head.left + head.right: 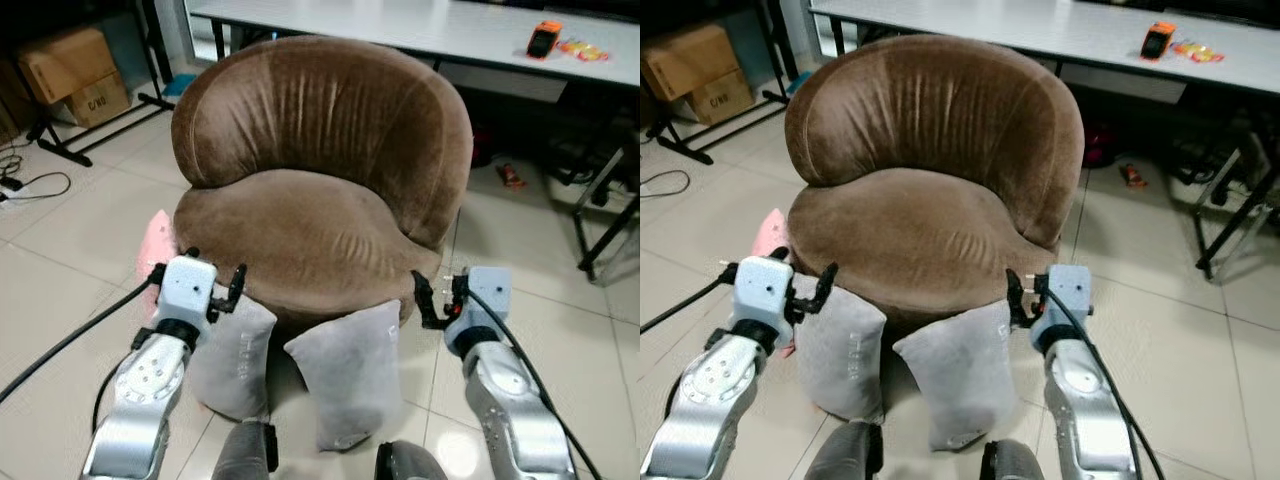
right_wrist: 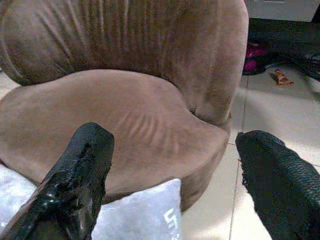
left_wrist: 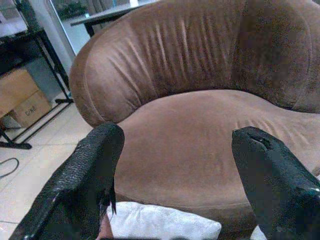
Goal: Move the pillow to the sofa from floor
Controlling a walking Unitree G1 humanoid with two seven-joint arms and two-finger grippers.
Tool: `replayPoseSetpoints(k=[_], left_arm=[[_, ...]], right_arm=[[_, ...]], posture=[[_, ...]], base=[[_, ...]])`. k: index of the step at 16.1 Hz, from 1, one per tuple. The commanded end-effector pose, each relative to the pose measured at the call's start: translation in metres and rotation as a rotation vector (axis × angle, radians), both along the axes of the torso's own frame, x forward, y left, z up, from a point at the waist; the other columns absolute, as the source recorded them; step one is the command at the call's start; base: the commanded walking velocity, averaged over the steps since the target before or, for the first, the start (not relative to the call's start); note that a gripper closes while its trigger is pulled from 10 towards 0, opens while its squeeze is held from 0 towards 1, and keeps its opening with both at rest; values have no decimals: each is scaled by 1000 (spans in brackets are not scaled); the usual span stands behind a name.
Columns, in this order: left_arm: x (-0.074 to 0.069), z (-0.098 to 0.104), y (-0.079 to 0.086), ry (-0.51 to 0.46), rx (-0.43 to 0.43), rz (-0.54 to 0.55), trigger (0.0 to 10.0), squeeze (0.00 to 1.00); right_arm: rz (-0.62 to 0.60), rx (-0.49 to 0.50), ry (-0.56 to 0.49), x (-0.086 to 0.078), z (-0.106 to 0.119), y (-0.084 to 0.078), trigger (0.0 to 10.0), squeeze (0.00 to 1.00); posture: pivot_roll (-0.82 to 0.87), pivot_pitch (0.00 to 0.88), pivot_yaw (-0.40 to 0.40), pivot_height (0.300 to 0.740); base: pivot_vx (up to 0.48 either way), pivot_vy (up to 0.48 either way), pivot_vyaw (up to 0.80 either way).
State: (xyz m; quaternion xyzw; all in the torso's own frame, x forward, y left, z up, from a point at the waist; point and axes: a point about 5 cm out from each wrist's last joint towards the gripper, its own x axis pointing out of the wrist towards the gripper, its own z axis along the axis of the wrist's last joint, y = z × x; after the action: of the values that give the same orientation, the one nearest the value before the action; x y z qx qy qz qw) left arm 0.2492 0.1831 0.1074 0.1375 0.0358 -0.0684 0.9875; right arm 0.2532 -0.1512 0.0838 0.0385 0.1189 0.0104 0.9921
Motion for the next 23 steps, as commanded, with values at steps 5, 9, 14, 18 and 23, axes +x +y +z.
replayPoseSetpoints(k=[5,9,14,18,23], left_arm=[[-2,2,-2,-30,-19,10,10000,0],[-3,2,-1,-23,-11,7,10000,0],[-4,2,0,-27,-37,-2,10000,0],[-3,2,0,-23,-36,-5,10000,0],[-3,2,1,-21,-32,-6,10000,0]], right_arm=[[24,16,-11,-2,2,2,10000,0],[32,-10,-9,-1,2,2,10000,0],[57,-51,-16,0,3,4,10000,0],[43,-53,-5,1,1,3,10000,0],[30,-54,-2,1,1,2,10000,0]], posture=[[15,0,-27,582],[16,0,-28,552],[14,0,-28,552],[13,0,-27,552],[16,0,-29,552]], base=[[0,0,0],[0,0,0],[194,0,160],[387,0,575],[388,0,0]])
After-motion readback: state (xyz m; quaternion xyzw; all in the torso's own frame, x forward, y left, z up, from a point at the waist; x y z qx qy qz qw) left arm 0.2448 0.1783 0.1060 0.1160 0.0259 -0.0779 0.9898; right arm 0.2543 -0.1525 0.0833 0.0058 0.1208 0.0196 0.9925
